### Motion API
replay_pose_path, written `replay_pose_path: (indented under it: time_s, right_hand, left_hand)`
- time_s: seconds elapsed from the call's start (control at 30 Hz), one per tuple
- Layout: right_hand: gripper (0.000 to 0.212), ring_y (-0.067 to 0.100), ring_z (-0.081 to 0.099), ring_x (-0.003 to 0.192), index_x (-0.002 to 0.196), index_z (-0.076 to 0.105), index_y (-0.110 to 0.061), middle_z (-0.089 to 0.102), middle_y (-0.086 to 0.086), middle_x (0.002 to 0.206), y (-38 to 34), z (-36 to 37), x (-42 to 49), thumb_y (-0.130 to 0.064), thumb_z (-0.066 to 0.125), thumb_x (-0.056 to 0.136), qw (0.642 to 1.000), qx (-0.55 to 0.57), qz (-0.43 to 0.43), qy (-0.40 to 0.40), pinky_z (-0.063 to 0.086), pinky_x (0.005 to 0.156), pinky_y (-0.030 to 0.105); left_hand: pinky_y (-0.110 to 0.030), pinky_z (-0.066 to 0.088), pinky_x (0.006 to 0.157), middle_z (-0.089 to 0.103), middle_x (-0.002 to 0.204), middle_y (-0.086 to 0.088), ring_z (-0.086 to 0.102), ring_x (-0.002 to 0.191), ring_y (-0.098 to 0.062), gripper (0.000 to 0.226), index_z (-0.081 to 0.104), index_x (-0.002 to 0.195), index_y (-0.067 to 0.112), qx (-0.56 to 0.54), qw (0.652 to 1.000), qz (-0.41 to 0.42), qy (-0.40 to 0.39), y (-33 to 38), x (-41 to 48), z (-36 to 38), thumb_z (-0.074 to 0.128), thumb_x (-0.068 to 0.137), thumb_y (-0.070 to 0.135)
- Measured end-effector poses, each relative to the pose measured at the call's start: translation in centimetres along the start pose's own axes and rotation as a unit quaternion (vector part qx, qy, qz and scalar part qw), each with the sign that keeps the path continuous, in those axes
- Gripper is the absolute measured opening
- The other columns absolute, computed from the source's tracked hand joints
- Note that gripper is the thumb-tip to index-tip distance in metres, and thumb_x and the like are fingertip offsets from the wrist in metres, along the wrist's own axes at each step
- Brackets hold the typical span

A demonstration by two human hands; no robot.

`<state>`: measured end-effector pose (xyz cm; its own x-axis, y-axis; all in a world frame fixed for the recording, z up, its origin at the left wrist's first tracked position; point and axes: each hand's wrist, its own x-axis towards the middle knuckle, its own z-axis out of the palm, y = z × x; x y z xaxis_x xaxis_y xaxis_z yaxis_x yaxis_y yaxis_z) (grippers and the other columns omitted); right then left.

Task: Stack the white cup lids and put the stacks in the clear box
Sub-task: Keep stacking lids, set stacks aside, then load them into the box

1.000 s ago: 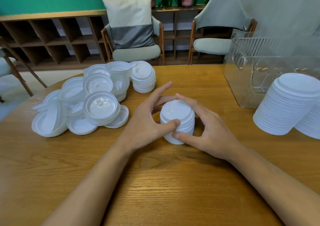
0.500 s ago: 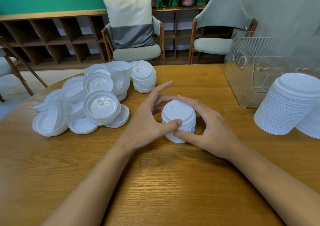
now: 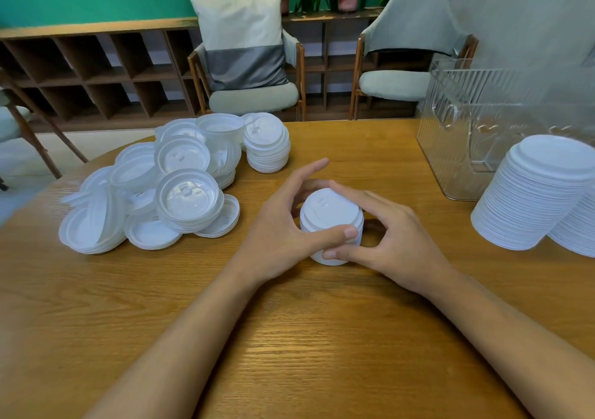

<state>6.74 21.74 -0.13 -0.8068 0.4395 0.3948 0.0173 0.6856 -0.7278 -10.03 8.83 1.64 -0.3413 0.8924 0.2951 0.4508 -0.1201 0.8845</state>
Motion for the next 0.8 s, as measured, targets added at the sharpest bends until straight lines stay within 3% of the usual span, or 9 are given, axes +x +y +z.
replay_pose_path:
  time_s: [0.17,0.33,0.53,0.8]
  right_hand:
    - [0.095,-0.002,0.052,0.133,0.154,0.048,-0.036,0.06,-0.021,0.137,0.11,-0.04,-0.02,-0.047,0.091,0.07,1.0,0.001,0.005,0.0,0.04,0.105,0.012]
    - [0.091,0.0,0.052,0.134,0.153,0.048,-0.039,0.06,-0.022,0.138,0.12,-0.06,-0.07,-0.048,0.089,0.072,1.0,0.003,0.005,-0.008,0.042,0.106,0.016]
    - [0.09,0.0,0.053,0.134,0.151,0.053,-0.036,0.062,-0.022,0.134,0.18,0.16,-0.17,-0.037,0.093,0.07,0.998,0.053,0.023,-0.006,0.05,0.106,0.024]
    - [0.091,0.003,0.055,0.132,0.151,0.052,-0.037,0.062,-0.017,0.136,0.14,0.36,-0.31,-0.037,0.094,0.07,0.999,0.032,0.025,0.001,0.051,0.107,0.027]
  left_hand:
    - [-0.033,0.051,0.109,0.071,0.124,0.009,0.064,0.125,-0.011,0.091,0.048,0.152,0.03,0.001,1.0,0.015,0.015,-0.06,0.25,-0.08,0.095,0.074,0.023]
    - [-0.02,0.049,0.102,0.072,0.126,0.01,0.064,0.124,-0.006,0.087,0.051,0.148,0.024,-0.012,1.0,-0.008,-0.006,-0.02,0.24,-0.24,0.095,0.074,0.014]
    - [-0.015,0.048,0.099,0.069,0.13,0.012,0.062,0.124,0.0,0.08,0.053,0.145,0.027,-0.012,0.999,-0.027,-0.024,0.24,0.17,-0.18,0.093,0.076,0.014]
    - [-0.029,0.05,0.109,0.068,0.133,0.008,0.062,0.128,-0.008,0.076,0.054,0.146,0.025,-0.03,0.998,-0.03,-0.037,-0.45,0.04,-0.15,0.09,0.081,0.013]
